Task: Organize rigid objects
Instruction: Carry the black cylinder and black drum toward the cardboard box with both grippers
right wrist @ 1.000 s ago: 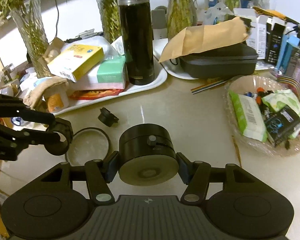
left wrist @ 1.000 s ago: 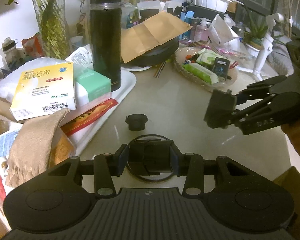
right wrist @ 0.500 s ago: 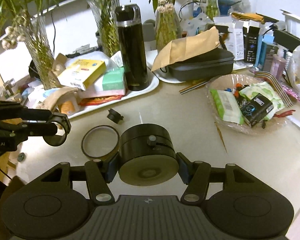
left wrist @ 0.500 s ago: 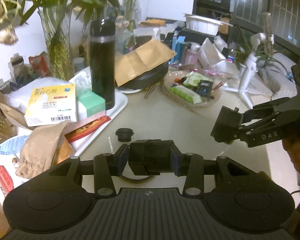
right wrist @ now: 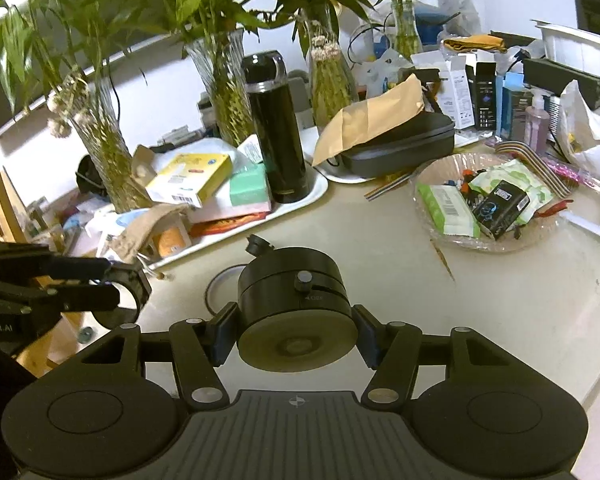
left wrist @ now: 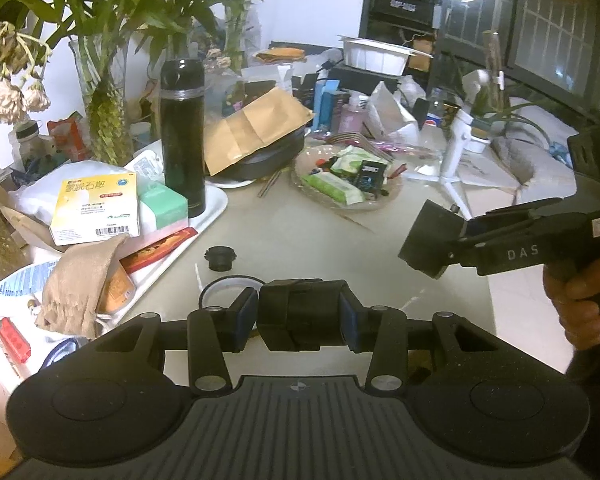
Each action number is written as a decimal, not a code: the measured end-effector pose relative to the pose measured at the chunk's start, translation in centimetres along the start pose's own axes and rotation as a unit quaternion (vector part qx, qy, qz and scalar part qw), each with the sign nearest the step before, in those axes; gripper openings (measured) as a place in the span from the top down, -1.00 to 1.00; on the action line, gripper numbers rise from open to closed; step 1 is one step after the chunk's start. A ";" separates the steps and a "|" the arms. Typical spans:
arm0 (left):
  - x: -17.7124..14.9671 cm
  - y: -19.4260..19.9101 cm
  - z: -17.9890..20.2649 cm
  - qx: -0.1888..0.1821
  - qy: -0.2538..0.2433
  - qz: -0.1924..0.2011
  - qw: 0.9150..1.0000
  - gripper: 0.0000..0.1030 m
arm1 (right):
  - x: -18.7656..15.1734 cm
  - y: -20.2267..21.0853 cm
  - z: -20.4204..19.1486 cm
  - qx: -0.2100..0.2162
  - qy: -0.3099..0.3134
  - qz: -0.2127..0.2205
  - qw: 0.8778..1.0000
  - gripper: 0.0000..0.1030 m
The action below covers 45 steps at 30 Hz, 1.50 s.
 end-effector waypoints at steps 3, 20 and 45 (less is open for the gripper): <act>0.2 0.6 0.5 -0.006 0.001 0.005 1.000 0.17 | -0.3 0.6 -0.4 0.011 -0.004 0.008 1.000 -0.21; -0.8 4.7 2.8 -0.003 -0.028 -0.013 1.000 0.17 | -3.0 5.3 -2.0 0.002 -0.005 0.000 1.000 -0.21; -6.0 4.4 5.9 0.002 -0.055 -0.101 0.993 0.16 | -6.4 9.2 -4.4 -0.006 0.031 -0.004 0.999 -0.21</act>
Point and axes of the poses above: each gripper's, at about its wrist camera, not at the fingertips, and y roughly against the way its jaws point, z to its right, x to its top, the point moved 5 cm from there along -y, roughly the way its jaws point, and after that the axes turned 11 degrees about -y, right-handed, at the moved point
